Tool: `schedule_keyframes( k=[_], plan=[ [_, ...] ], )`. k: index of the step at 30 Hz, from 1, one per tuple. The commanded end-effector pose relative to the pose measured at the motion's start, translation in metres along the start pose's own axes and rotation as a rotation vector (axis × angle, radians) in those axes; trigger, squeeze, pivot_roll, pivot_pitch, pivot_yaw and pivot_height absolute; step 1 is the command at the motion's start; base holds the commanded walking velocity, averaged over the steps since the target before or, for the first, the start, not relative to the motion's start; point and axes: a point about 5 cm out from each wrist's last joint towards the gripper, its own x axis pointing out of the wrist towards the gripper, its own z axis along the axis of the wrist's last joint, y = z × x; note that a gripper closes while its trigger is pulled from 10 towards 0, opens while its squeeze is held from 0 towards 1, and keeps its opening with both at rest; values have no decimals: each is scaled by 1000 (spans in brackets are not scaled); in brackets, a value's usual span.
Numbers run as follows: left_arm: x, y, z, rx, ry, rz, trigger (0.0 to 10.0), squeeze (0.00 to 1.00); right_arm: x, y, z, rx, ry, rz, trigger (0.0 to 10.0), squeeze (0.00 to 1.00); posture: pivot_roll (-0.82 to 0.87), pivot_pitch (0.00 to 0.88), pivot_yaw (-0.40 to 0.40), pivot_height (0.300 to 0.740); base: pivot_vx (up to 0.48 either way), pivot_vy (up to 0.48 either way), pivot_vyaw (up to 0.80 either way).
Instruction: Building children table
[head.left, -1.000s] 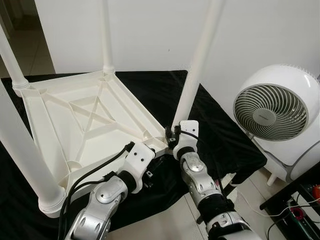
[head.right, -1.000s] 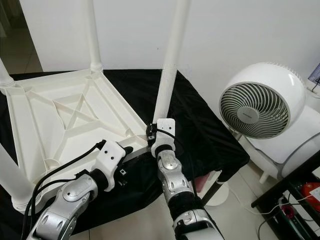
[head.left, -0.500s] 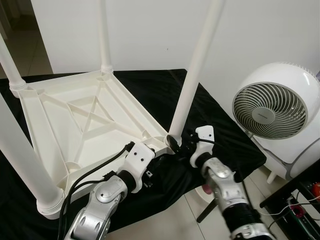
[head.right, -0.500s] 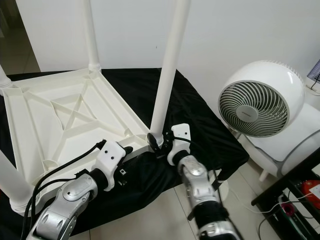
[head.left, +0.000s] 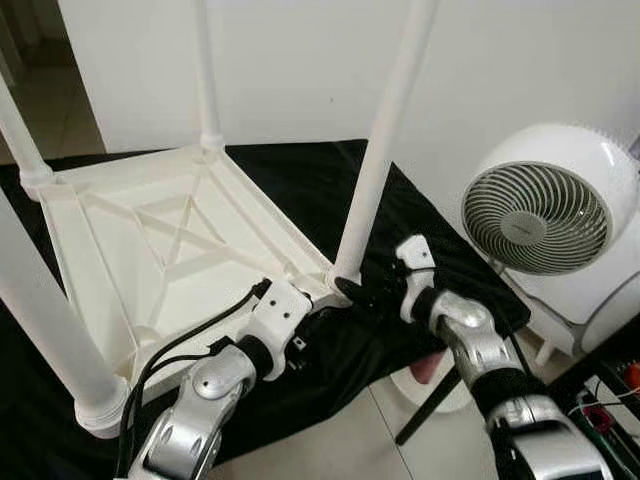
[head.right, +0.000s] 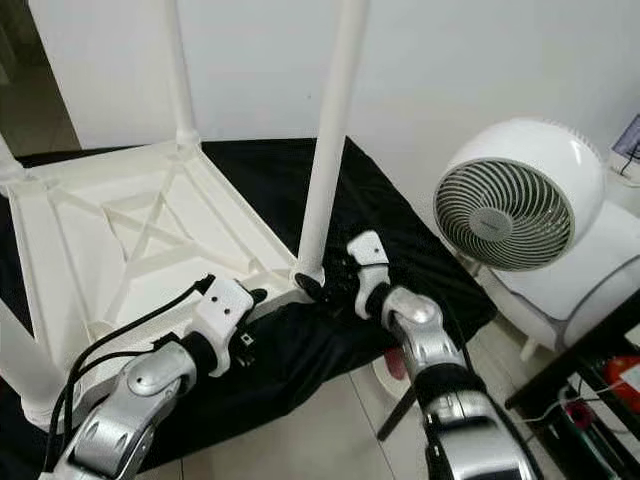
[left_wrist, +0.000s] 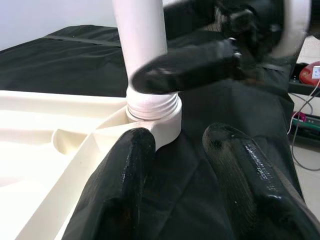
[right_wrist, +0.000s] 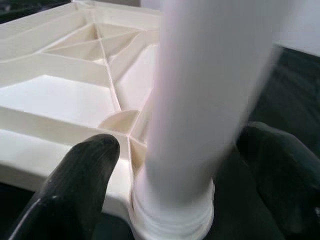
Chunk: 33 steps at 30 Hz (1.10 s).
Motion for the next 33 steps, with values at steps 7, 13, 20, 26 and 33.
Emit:
schedule_keyframes(
  k=[7, 13, 20, 26, 33],
  plan=[
    [0, -1, 0, -8, -1, 2, 10000, 0, 16, 10, -4, 21, 2, -9, 2275, 0, 83, 27, -72, 740, 0, 0, 0],
    [-4, 3, -3, -13, 11, 37, 10000, 0, 18, 16, -8, 65, -13, -7, 0, 0, 90, 43, -75, 740, 0, 0, 0],
    [-5, 2, -4, -15, 20, 33, 10000, 0, 12, 15, -16, 83, 1, -59, 0, 0, 86, 58, -71, 740, 0, 0, 0],
    [-7, 3, -5, -25, 26, 37, 10000, 0, 5, 12, -25, 99, 43, -224, 0, 0, 72, 64, -60, 740, 0, 0, 0],
    [-8, 3, -5, -34, 27, 43, 10000, 0, 8, 25, -31, 188, 45, -403, 0, 0, 68, 72, -57, 740, 0, 0, 0]
  ],
)
